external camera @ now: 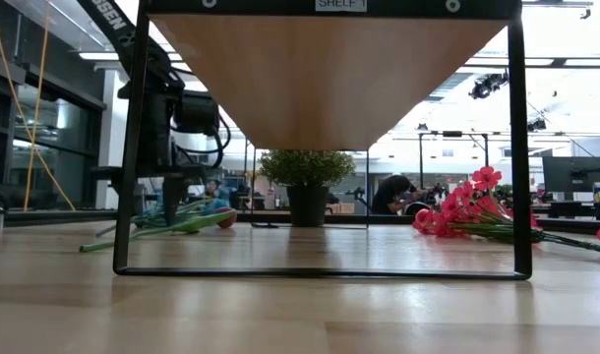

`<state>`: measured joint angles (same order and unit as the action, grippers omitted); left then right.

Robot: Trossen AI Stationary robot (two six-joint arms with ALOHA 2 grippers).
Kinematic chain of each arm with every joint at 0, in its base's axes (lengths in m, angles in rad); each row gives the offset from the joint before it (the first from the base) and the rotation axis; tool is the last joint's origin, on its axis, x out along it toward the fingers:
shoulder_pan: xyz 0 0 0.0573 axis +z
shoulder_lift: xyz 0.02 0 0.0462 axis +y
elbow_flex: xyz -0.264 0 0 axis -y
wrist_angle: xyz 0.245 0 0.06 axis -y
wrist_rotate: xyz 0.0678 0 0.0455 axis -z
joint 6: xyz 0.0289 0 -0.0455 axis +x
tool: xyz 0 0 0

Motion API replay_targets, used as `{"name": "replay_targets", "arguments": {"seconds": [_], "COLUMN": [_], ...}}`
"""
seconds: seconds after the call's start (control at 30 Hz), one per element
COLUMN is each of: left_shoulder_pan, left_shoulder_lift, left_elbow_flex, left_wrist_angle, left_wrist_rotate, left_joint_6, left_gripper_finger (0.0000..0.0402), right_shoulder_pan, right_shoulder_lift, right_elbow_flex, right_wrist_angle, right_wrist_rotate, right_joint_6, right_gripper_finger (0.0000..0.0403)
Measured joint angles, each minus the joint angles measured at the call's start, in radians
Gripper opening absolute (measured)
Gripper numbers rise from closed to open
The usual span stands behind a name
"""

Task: Pick and place flowers into a vace then onto a shelf
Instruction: Put the blue flowers into the left transparent vase

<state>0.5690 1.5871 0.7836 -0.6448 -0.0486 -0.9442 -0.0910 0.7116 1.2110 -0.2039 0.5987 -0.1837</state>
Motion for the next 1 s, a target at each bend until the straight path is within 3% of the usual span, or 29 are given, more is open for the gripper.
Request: {"name": "replay_targets", "arguments": {"seconds": [0.57, 1.0], "left_shoulder_pan": [0.000, 0.000], "left_shoulder_lift": [0.001, -0.113], "left_elbow_flex": [0.000, -0.005], "left_wrist_angle": [-0.035, -0.051], "left_wrist_rotate": [-0.016, -0.034], "left_joint_6": [-0.047, -0.101], "left_gripper_finger": [0.0051, 0.0047], "right_shoulder_pan": [0.000, 0.000], "right_shoulder_lift": [0.000, 0.000], "right_elbow_flex": [0.000, 0.000], "right_wrist_angle": [0.000, 0.000], "right_wrist_rotate": [0.000, 0.000], "right_joint_6": [0.004, 0.004], "right_gripper_finger": [0.0262, 0.0262]}}
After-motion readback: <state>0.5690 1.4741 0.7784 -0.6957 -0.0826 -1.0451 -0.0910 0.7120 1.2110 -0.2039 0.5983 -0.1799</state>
